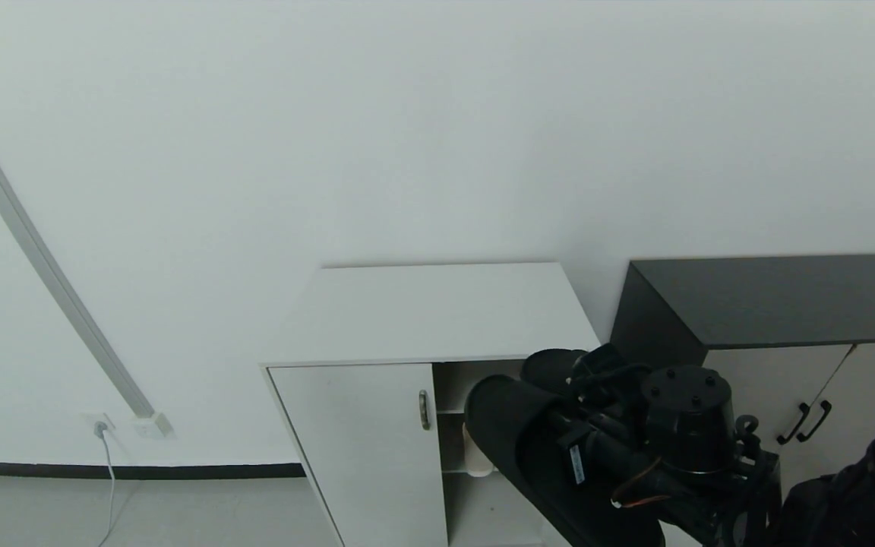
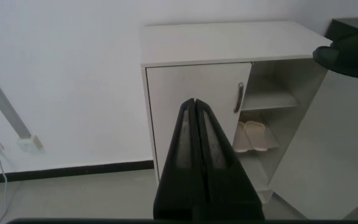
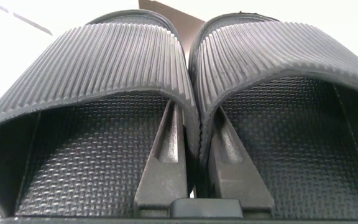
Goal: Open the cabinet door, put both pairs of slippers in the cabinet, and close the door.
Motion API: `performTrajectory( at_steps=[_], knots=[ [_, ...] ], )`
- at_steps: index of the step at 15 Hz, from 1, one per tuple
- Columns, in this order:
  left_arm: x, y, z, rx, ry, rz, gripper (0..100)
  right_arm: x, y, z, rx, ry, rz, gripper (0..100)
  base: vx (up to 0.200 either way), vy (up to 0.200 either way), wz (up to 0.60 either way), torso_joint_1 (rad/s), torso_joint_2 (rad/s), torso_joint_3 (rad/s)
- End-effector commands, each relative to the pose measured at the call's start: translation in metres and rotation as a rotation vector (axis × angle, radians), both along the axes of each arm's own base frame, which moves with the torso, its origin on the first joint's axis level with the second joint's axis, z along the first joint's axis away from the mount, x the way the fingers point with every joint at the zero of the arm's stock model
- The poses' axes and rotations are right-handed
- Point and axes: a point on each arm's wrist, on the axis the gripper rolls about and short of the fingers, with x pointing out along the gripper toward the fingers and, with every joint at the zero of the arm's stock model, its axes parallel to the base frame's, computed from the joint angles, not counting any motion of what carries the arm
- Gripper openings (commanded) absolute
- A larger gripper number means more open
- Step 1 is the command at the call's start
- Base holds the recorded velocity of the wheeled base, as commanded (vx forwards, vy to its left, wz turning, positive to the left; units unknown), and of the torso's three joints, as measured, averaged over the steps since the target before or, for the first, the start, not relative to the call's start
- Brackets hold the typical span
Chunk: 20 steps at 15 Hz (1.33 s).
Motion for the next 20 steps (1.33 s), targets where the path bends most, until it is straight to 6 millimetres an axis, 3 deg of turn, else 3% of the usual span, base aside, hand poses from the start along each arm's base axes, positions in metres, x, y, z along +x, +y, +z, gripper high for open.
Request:
performTrajectory(
  at_steps=[1,5,20],
  knots=[
    [0.0000,0.0000,0.0000,0.000,-0.001,0.000,0,0.0003,0.0013,-0.0033,-0.006,0.007,0.002,0,0.000,0.000,0.00,0.000,0.00,0.000],
    [0.0000,0.0000,0.0000,0.002,-0.001,0.000,0,-0.0010,0.0020,-0.0032,-0.006,0.007,0.006,0,0.000,0.000,0.00,-0.024,0.05,0.029],
    [0.0000,0.0000,0.0000,0.003,-0.001,0.000,0,-0.0045,0.0063,-0.0057,-0.013,0.011,0.021,0,0.000,0.000,0.00,-0.156,0.35,0.193]
  ],
)
